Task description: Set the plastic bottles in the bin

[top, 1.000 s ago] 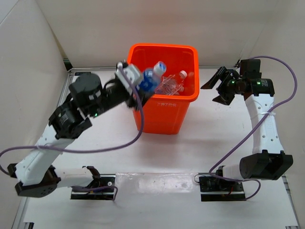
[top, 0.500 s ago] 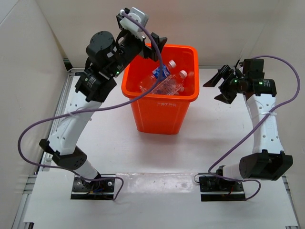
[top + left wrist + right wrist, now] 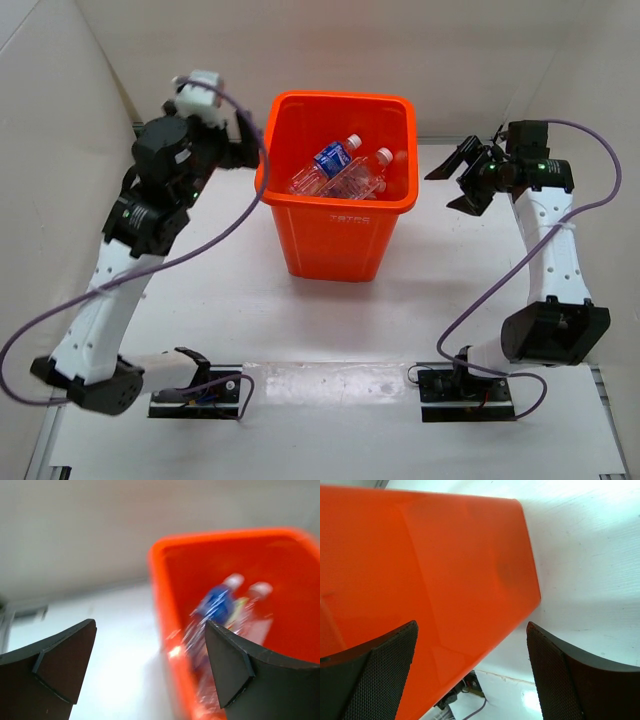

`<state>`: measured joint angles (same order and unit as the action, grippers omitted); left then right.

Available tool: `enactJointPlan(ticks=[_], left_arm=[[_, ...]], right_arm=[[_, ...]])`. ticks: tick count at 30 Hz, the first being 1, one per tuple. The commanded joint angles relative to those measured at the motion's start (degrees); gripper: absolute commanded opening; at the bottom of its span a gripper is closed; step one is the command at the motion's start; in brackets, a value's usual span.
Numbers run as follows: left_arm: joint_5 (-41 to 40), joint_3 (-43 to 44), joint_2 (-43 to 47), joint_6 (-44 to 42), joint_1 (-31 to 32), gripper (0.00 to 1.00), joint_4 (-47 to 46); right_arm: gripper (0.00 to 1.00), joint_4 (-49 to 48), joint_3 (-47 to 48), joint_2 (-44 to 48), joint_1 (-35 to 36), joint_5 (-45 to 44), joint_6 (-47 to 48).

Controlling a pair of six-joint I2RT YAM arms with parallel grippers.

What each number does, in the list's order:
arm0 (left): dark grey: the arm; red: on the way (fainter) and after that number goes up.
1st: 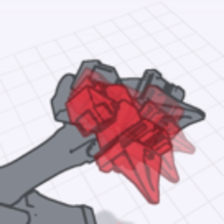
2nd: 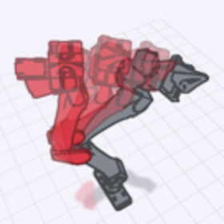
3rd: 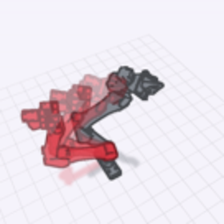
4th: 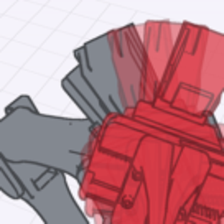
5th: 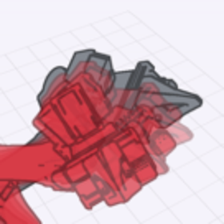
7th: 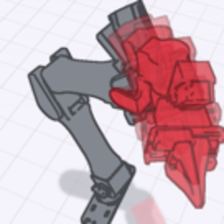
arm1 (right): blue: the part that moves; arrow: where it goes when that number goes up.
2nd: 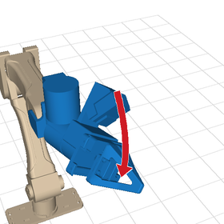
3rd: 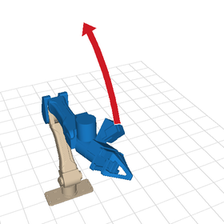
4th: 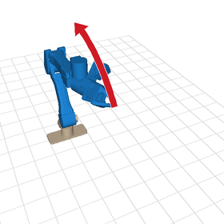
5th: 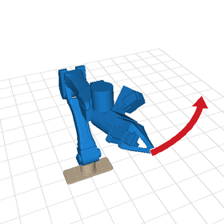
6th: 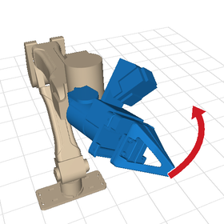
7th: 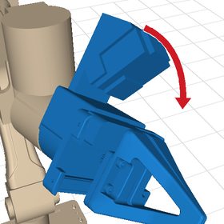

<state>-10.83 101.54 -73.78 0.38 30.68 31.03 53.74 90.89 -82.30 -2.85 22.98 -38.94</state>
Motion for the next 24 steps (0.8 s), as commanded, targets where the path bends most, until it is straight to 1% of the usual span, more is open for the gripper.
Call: enactJointPlan(ticks=[1,2,3,4,5,7,8,9,11,12,13,14,17,18,20,21,22,24], left_arm=[[-6.9,-8.4,6.5,8.1,-4.0,1.00,11.2],[-8.4,-11.4,8.2,9.4,-5.0,1.00,12.6],[-10.1,-12.8,9.5,10.2,-7.3,1.00,15.8],[-12.5,-13.7,10.4,11.6,-7.8,1.00,16.8],[-13.9,-17.0,11.6,11.6,-8.7,1.00,17.7],[-17.9,-19.2,13.3,11.5,-10.0,1.00,19.0],[-18.4,-22.9,13.9,11.7,-11.3,1.00,18.6],[-18.7,-24.2,15.6,11.9,-12.3,1.00,18.5],[-18.0,-27.3,16.5,15.9,-17.8,1.00,19.5],[-16.3,-28.7,16.6,18.5,-19.8,1.00,20.4],[-13.2,-29.6,16.4,19.2,-23.5,1.00,21.6],[-12.0,-30.9,16.2,19.2,-25.7,1.00,22.1],[-17.2,-33.3,16.9,19.2,-26.3,1.00,20.5],[-22.4,-35.5,16.8,18.9,-26.2,1.00,20.0],[-27.2,-36.9,16.4,19.3,-26.1,1.00,18.8],[-32.1,-38.3,16.2,21.6,-26.2,1.00,18.8],[-38.7,-39.6,15.9,22.8,-26.2,1.00,19.4],[-42.1,-42.5,15.9,27.5,-26.3,1.00,20.1]], right_arm=[[0.90,1.9,1.9,-1.5,-2.0,0.9,-0.9],[0.90,2.3,2.0,-1.8,-2.4,1.4,-0.7],[0.90,4.5,2.4,-3.5,-3.5,2.1,0.3],[0.90,5.5,2.8,-4.1,-4.4,2.4,0.9],[0.90,8.3,3.4,-4.4,-4.9,2.2,1.4],[0.90,9.2,3.2,-5.0,-6.7,1.2,1.3],[0.90,9.3,2.5,-5.0,-7.7,0.8,1.4],[0.90,9.5,1.8,-4.5,-8.1,0.2,1.1],[0.90,9.7,1.0,-4.2,-9.8,-0.4,0.7],[0.90,9.8,0.2,-3.9,-10.2,-1.3,0.6],[0.90,10.1,0.1,-3.8,-10.4,-1.8,0.8],[0.90,10.7,0.1,-3.7,-10.8,-2.5,1.2],[0.90,11.1,0.3,-3.6,-11.2,-3.7,2.8],[0.90,11.3,0.7,-3.3,-11.2,-4.3,2.9],[0.90,11.8,1.6,-3.3,-11.3,-4.5,3.9],[0.90,12.1,1.7,-3.6,-11.6,-4.8,4.2],[0.90,12.2,1.9,-3.6,-11.5,-5.1,4.4],[0.90,12.4,2.4,-3.7,-11.8,-5.2,5.2]])
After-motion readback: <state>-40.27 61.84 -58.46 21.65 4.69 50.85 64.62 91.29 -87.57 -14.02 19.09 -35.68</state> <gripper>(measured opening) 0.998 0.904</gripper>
